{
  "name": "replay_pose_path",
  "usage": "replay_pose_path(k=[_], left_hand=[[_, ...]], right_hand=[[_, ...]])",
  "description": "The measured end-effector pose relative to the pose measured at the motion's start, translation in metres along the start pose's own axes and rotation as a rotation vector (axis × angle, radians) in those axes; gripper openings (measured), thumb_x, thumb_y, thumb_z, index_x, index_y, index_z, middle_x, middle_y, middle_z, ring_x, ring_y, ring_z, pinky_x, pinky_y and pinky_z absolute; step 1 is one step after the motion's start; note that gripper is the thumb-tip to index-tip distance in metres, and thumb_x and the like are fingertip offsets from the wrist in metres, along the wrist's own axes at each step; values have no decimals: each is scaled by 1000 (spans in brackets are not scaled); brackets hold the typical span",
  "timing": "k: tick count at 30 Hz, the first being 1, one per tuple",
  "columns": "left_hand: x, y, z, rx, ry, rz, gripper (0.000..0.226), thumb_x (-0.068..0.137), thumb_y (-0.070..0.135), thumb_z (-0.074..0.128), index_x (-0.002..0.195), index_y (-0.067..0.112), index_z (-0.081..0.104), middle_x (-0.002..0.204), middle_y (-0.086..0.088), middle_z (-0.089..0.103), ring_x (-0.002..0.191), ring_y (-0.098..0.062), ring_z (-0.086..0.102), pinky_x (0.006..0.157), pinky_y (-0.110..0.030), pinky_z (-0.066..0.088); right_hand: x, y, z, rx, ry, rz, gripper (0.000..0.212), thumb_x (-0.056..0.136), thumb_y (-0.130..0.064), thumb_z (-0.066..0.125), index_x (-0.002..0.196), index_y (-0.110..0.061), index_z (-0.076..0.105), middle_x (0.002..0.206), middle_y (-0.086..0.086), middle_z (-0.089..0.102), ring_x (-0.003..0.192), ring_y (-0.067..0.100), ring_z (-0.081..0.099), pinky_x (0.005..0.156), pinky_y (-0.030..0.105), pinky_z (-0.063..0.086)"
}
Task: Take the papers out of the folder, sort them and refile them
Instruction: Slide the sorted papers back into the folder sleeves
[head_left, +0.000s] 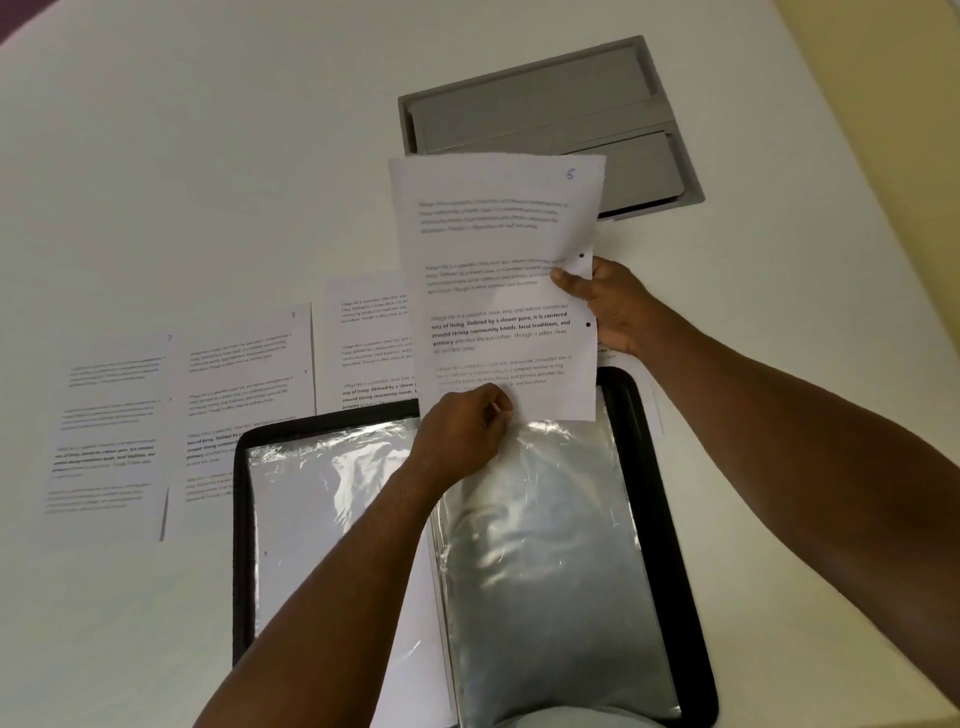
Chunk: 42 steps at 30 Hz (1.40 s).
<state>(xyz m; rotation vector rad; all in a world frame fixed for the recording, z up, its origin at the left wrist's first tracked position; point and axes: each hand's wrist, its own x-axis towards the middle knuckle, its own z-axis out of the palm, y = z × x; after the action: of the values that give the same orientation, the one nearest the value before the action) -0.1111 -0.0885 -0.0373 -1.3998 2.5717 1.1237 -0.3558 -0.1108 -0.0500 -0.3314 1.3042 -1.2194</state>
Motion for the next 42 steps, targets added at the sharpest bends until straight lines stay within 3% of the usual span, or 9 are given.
replay_pose_path(k=[4,10,13,18,25,28,32,37,42], left_hand=[[1,-8,-5,26,20,-22,6,90,25,61,95,24,65,75,13,60,67,-7,55,62,-22,43],[-1,-17,-13,112,-77,-39,13,90,25,63,100,20,70,89,5,71,81,-12,64,78,-30,54],[-3,-14,-14,120,-53,-13,12,94,30,59,101,24,66,92,5,71,84,-13,65,77,-34,55],[11,-3,-9,258,-91,13,13,97,35,49,104,33,60,98,7,71,87,-17,64,74,-36,53],[11,-9,-12,434,-78,11,22,99,45,44,114,34,55,105,6,69,91,-18,64,70,-31,49],[8,-14,-15,415,-120,-34,31,96,47,48,119,30,58,107,7,68,96,-16,64,73,-30,48],[5,-13,-15,338,-145,-46,23,96,40,50,110,28,64,109,7,68,98,-16,63,80,-33,52],[8,-8,-12,262,-159,-20,23,98,42,48,110,28,62,110,8,68,97,-16,63,78,-34,52],[4,-13,-14,266,-98,-29,19,96,37,49,109,31,62,108,9,68,98,-16,63,77,-32,51]], right_hand=[[1,-5,-4,-43,-22,8,25,89,-12,66,114,-11,65,111,9,70,99,24,69,77,41,59],[4,-4,-10,-128,-54,-4,31,83,-15,70,113,-12,65,115,9,69,103,24,68,85,40,57],[5,-7,-12,-145,-49,-10,45,73,-21,73,116,-13,64,115,8,69,104,24,68,85,40,57],[22,-10,-13,-319,-49,-5,21,88,-17,67,110,-19,65,114,5,70,101,21,69,83,39,58],[27,-20,-19,-385,-26,-27,26,89,-18,67,115,-17,63,111,3,70,98,18,68,79,38,58],[28,-17,-21,-372,-42,-16,31,88,-18,68,119,-15,62,114,4,70,101,19,68,80,37,58],[32,-13,-17,-255,-50,-6,28,88,-13,67,116,-15,63,116,5,69,103,19,68,83,35,57],[35,-6,0,-83,-43,44,45,76,-15,73,120,-8,62,116,10,69,104,23,68,85,40,57],[36,-5,2,-130,-92,79,36,88,-8,67,123,-9,61,117,10,69,106,24,68,84,41,57]])
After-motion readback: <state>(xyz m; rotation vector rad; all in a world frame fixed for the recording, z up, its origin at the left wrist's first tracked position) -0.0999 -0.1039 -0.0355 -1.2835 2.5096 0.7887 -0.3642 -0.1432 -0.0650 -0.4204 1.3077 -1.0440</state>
